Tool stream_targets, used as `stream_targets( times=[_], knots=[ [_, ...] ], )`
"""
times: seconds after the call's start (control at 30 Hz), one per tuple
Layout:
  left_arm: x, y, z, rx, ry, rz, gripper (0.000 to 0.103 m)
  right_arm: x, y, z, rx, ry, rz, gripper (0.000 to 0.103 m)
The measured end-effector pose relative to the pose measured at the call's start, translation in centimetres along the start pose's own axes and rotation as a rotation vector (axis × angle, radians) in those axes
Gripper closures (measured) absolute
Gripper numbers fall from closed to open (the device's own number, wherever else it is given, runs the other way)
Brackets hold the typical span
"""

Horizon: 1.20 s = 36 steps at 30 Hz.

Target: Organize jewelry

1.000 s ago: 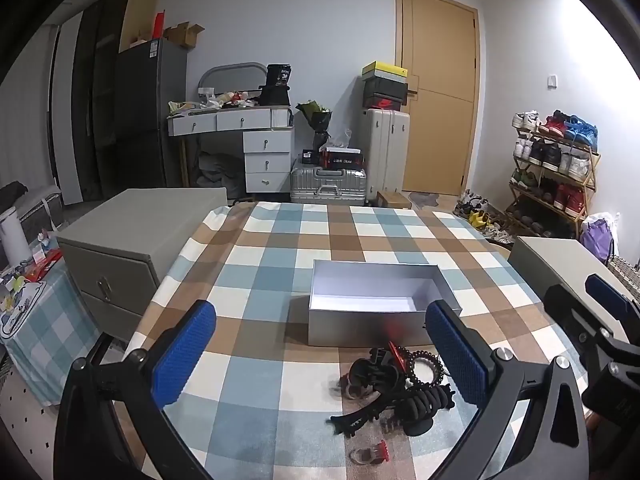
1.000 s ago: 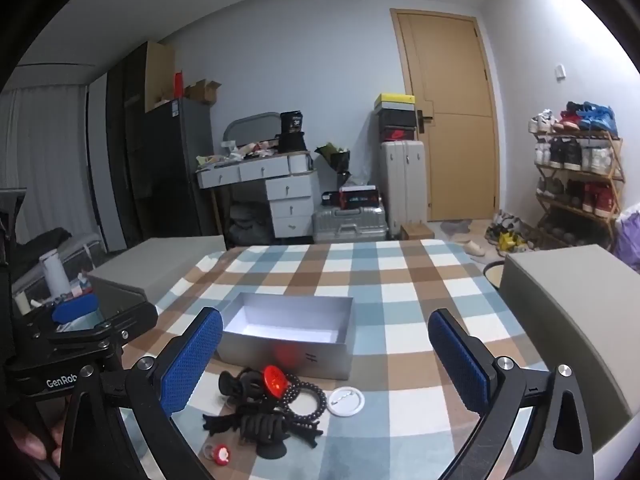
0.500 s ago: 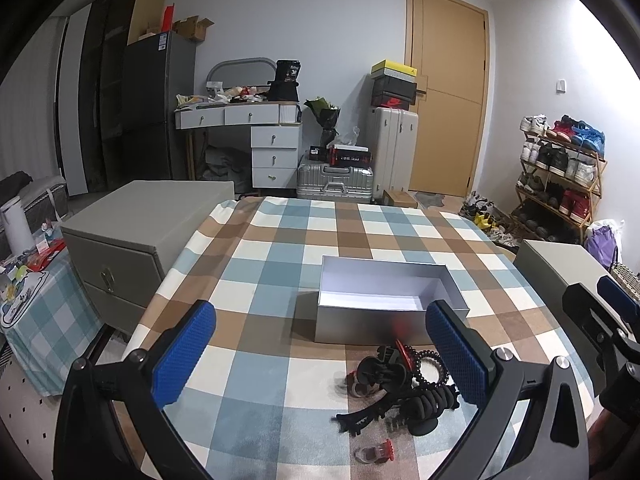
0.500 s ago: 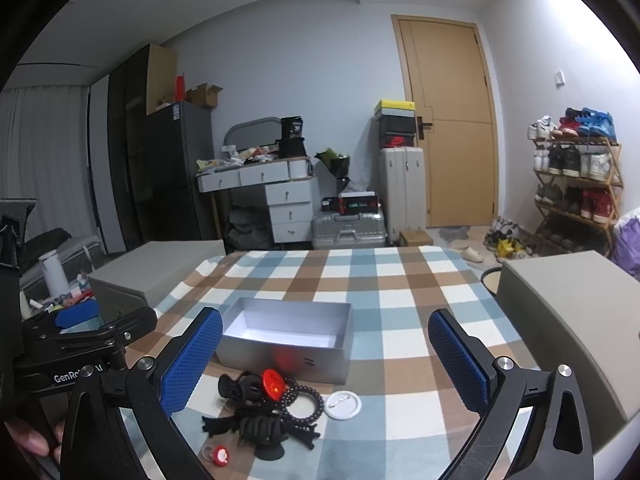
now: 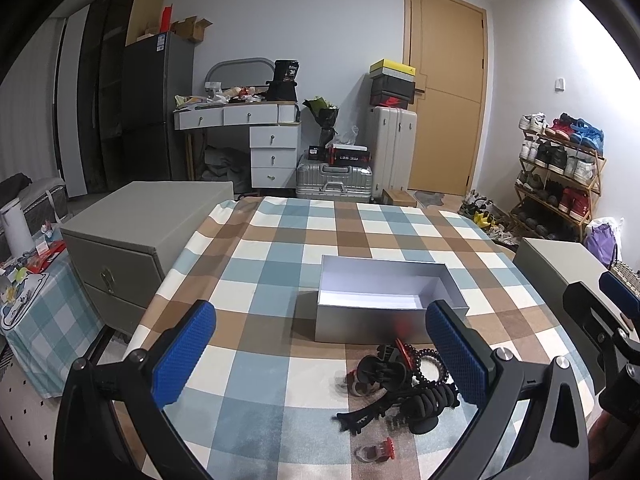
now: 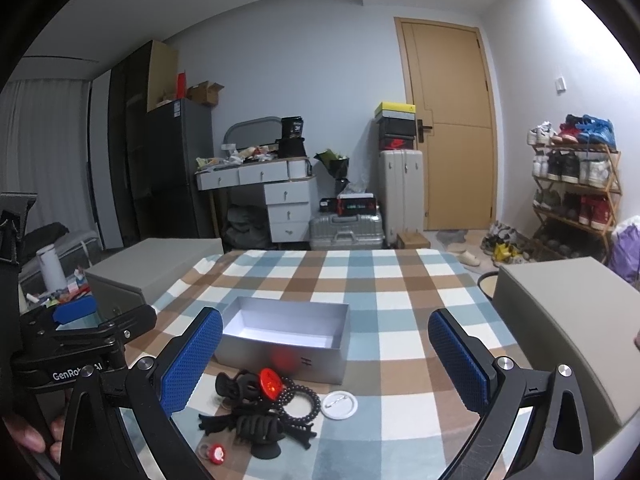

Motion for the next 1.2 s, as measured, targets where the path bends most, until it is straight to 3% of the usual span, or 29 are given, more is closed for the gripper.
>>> stream_targets(
  times=[0.63,1.2],
  knots=[
    [0.1,0.1,-0.4,-0.007,0.006,-0.004,0.001,0.1,-0.2,0.2,-0.005,-0.007,-0.014,0.000],
    [-0.9,0.9,-1.2,-0.036,-0.010,-0.020,0.001,-0.1,1.1,-1.3,-0.066,0.012,0.054,0.000]
  ],
)
Point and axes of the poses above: each gripper's, at about its wrist camera, not at the fingertips, and y roughly the way its jaws point, x to its right, z to its top, the point moved 5 cm from there along y, roughly the way its jaws point, and after that the axes turned 2 degrees about z, right-handed, at the moved point
